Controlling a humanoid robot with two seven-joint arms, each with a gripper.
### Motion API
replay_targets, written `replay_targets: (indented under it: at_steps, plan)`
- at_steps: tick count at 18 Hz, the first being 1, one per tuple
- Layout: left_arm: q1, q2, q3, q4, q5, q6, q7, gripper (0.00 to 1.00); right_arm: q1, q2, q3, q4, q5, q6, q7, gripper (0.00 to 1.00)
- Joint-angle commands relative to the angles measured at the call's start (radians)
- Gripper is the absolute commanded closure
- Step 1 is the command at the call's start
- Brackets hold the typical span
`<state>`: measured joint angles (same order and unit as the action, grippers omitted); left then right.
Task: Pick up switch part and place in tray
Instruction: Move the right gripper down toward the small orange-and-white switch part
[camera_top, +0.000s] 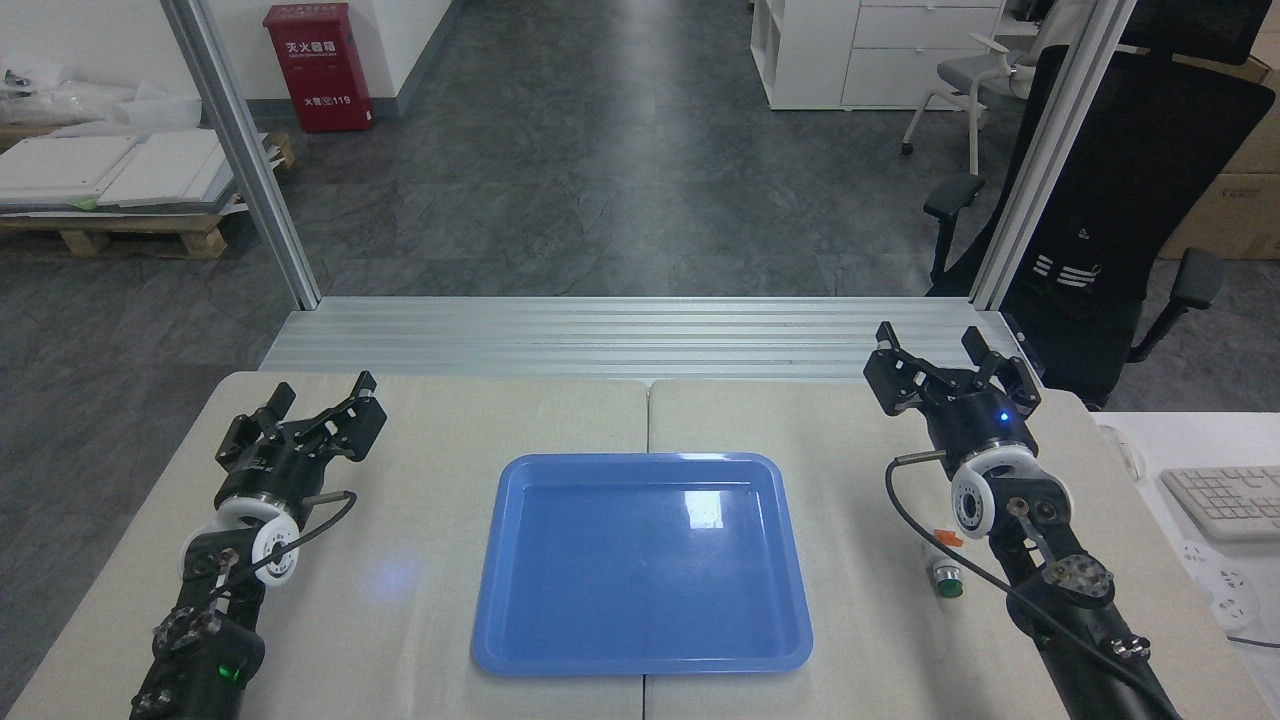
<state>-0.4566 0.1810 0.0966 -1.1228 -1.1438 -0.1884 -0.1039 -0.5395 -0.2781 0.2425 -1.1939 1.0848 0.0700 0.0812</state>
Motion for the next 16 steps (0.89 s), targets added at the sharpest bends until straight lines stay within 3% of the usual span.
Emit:
replay_targets:
  at_steps: [1,6,9,16]
  plan:
    - [-0.001,0.002,0.000,0.001,-0.001,0.000,-0.002,0.00,-0.011,-0.030,-0.002,0.000,-0.002,0.010,0.025,0.02]
    - [-0.001,0.000,0.000,0.001,-0.001,0.000,-0.002,0.00,-0.008,-0.046,-0.005,0.000,-0.006,-0.018,-0.009,0.02]
    - [-0.001,0.000,0.000,0.002,-0.001,0.000,-0.002,0.00,-0.008,-0.036,-0.037,0.002,-0.048,-0.039,-0.017,0.02]
    - [-0.001,0.000,0.000,0.002,-0.001,0.000,-0.002,0.00,0.006,-0.027,-0.026,-0.001,-0.039,-0.044,-0.015,0.02]
